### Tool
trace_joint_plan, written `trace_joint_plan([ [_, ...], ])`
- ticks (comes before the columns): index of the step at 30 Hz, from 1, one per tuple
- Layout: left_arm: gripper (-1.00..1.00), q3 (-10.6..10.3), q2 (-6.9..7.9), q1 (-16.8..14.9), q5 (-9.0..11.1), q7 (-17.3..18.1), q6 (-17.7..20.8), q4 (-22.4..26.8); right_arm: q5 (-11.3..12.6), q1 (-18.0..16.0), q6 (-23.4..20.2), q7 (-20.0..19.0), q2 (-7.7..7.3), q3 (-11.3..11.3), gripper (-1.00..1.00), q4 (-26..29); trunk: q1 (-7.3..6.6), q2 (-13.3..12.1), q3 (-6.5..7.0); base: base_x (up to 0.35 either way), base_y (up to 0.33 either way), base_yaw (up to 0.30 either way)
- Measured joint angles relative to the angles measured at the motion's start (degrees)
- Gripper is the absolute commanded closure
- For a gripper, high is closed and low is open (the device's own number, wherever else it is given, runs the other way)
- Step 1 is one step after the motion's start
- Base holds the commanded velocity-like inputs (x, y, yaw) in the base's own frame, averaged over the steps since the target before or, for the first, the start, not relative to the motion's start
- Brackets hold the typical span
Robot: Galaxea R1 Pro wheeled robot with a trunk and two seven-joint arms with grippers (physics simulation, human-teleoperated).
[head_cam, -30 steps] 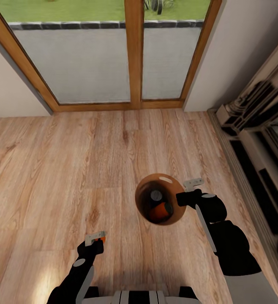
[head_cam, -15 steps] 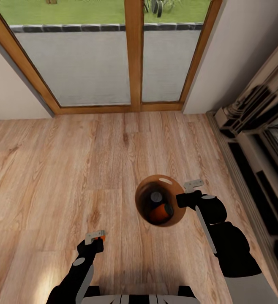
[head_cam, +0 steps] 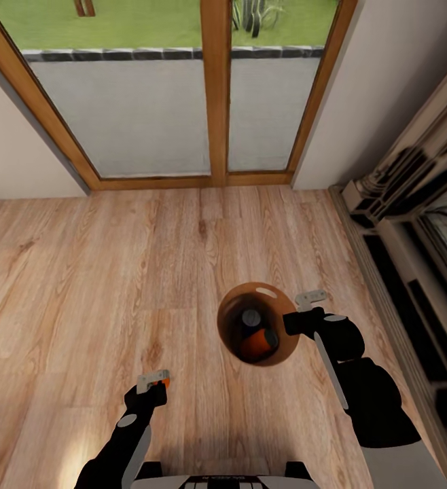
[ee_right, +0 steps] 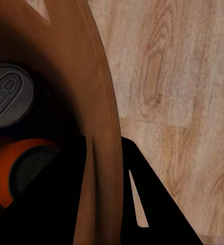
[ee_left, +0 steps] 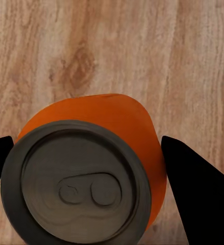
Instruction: Put the three can of soda from the living room inside the tash can in the kitchen.
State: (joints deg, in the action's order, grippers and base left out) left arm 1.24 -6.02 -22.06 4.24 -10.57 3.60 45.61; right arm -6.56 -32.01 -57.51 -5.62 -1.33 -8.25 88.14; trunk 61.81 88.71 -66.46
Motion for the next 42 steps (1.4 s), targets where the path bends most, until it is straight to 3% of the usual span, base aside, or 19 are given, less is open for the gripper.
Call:
trace_joint_plan([
  [42, 1.00, 0.16, -0.02, 0.00, 0.09, 0.10, 0.08, 1.18, 0.02, 1.01, 0.01, 0.00, 0.00, 0.00, 1.00, 0.01, -9.23, -16.84, 11.43, 0.000, 0.000, 0.000],
])
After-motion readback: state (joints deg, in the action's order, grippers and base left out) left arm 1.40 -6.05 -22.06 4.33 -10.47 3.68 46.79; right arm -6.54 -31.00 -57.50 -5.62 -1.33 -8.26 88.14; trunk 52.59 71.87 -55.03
